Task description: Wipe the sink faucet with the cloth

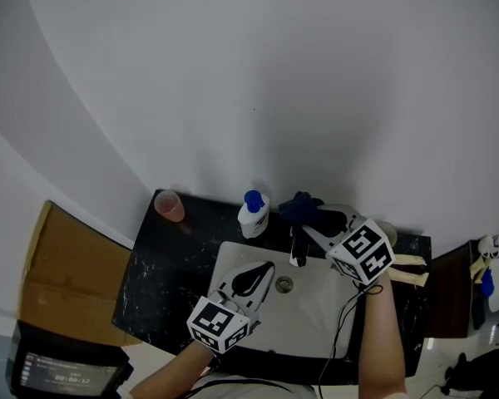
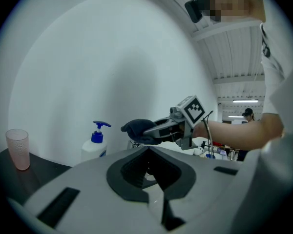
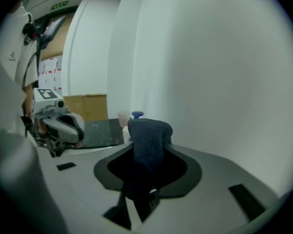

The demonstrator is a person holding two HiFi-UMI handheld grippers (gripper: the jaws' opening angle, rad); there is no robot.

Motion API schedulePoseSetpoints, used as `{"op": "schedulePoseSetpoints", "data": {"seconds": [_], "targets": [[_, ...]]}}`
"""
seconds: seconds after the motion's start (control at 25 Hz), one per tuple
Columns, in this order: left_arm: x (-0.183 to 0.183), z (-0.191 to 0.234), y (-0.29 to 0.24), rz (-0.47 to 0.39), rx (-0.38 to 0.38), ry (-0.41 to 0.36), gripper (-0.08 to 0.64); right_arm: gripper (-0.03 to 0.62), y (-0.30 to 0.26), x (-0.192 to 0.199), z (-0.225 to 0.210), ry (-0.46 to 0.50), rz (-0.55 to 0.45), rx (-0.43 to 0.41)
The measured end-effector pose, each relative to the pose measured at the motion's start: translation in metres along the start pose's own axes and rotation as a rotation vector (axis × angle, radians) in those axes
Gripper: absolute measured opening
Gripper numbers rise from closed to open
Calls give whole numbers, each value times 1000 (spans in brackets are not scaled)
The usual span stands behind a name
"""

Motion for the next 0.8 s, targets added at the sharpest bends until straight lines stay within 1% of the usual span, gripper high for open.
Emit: {"op": "schedulePoseSetpoints", "data": {"seconds": [0.16, 0.2, 0.24, 0.28, 0.32, 0.36, 0.4, 0.44, 0.48, 0.52, 0.56, 0.6, 0.64, 0.72, 0.8], "targets": [[0, 3, 2, 1, -4, -2, 0, 130, -10, 4, -52, -76, -23, 227], [1, 4, 3, 2, -7, -1, 0, 130, -10, 5, -60, -77, -15, 268], [1, 5, 4, 2, -10, -1, 0, 130, -7, 6, -64, -68, -7, 289], [1, 5, 4, 1, -13, 0, 0, 130, -3, 4, -63, -55, -9, 283], [1, 6, 5, 0, -16, 0, 0, 130, 2, 1, -55, -45, -27, 241], [1, 7, 5, 0, -17, 0, 0, 130, 7, -4, -40, -36, -56, 162], [1, 7, 6, 1, -17, 0, 0, 130, 11, -8, -22, -23, -79, 66], [1, 7, 6, 2, -17, -1, 0, 130, 14, -10, -4, 2, -82, -19], [2, 6, 6, 4, -16, -1, 0, 130, 14, -9, 10, 36, -63, -75], [1, 6, 6, 5, -15, -2, 0, 130, 12, -5, 19, 72, -31, -104], [1, 6, 5, 6, -15, -2, 0, 130, 9, -3, 23, 97, -4, -115], [1, 6, 5, 6, -15, -1, 0, 130, 5, -2, 22, 100, 5, -113], [1, 5, 5, 5, -14, -1, 0, 130, 1, -2, 18, 81, 1, -100], [1, 5, 5, 5, -13, -2, 0, 130, -6, -2, -2, 11, -24, -42], [3, 5, 6, 10, -14, -1, 0, 130, -13, 1, -29, -69, -51, 49]]}}
Point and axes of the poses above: the fingertips, and each gripper's own axes: y backward along the fingers, z to its left, x out of its underside, the point moved 2 cm from there along y, backward along the fingers
